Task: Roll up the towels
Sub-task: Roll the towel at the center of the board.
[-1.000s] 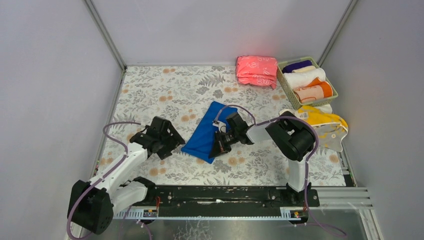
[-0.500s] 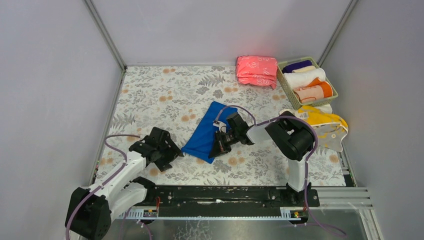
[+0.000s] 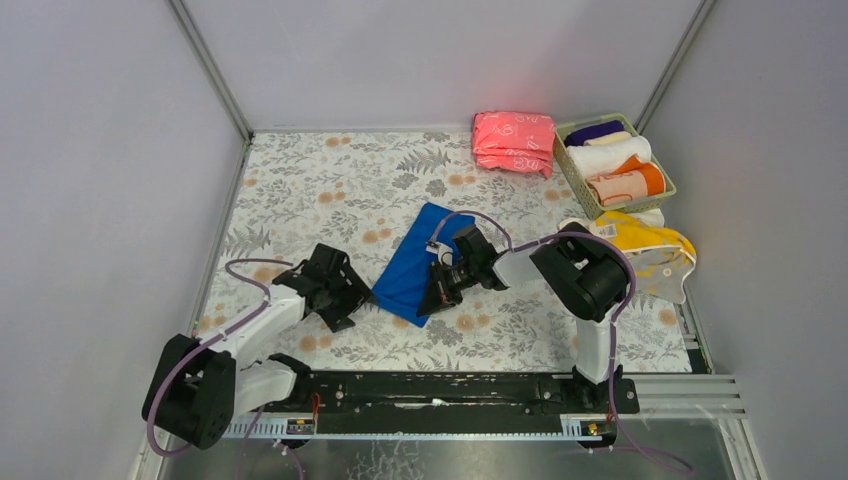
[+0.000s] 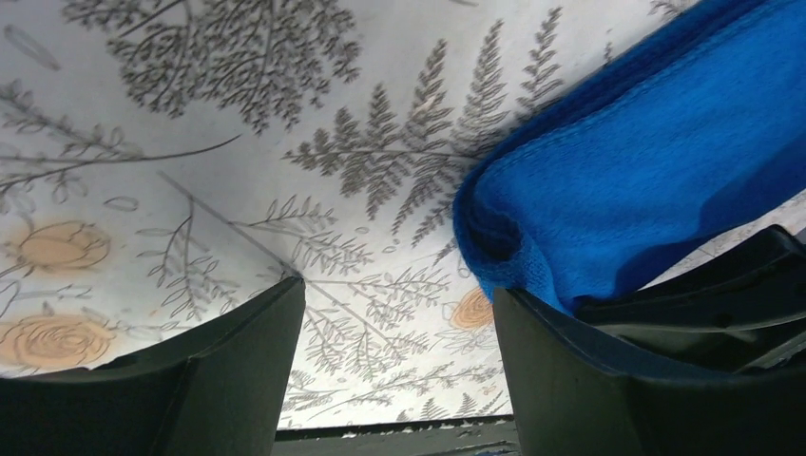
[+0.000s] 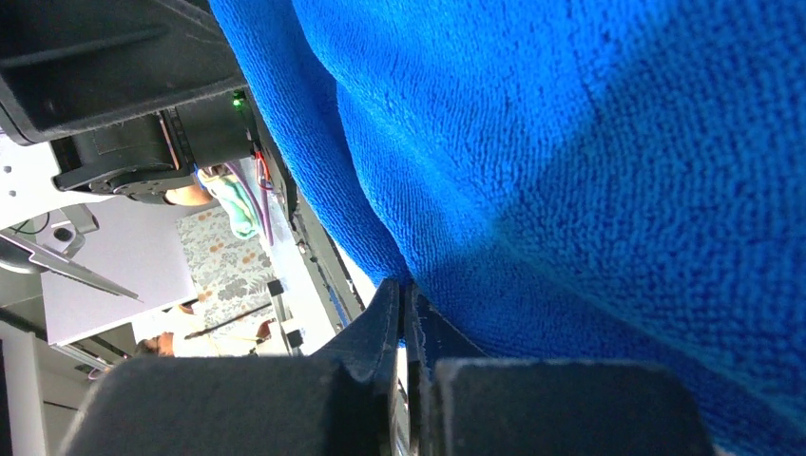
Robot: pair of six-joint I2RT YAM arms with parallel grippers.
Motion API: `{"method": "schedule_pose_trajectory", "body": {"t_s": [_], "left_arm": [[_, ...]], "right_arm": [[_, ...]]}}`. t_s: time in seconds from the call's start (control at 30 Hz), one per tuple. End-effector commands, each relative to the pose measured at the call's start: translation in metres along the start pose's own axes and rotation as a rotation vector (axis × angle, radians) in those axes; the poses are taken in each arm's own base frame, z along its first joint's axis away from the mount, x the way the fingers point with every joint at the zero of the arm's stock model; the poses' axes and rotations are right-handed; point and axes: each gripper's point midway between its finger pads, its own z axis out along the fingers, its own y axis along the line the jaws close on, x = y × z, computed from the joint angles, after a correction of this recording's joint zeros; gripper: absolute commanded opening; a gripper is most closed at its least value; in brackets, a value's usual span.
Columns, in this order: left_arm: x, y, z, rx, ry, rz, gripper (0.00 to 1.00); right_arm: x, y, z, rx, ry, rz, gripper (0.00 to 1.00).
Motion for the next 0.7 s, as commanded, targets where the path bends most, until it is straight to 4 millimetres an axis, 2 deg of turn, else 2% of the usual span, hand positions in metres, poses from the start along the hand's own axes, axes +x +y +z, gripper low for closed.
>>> {"method": "schedule_pose_trajectory", "body": {"t_s": [0.0, 0.17, 0.33, 0.53, 0.67], "left_arm": [[-0.015, -0.032, 0.0, 0.098, -0.04, 0.017, 0.72], [-0.018, -0.033, 0.006, 0.082, -0.045, 0.015, 0.72], [-0.018, -0.019, 0.017, 0.012, -0.038, 0.007, 0.71], [-0.014, -0.002, 0.03, -0.055, -0.018, 0.011, 0.7], [-0.01, 0.005, 0.035, -0.072, -0.005, 0.011, 0.7]], "right_arm": [[-0.005, -0.001, -0.003, 0.01, -0.024, -0.016, 0.04], [-0.007, 0.001, -0.005, 0.015, -0.028, -0.027, 0.07], [-0.01, 0.006, -0.011, 0.047, -0.039, -0.065, 0.15], [-0.018, 0.026, -0.03, 0.096, -0.08, -0.168, 0.28], [-0.023, 0.046, -0.046, 0.185, -0.115, -0.325, 0.38]]}}
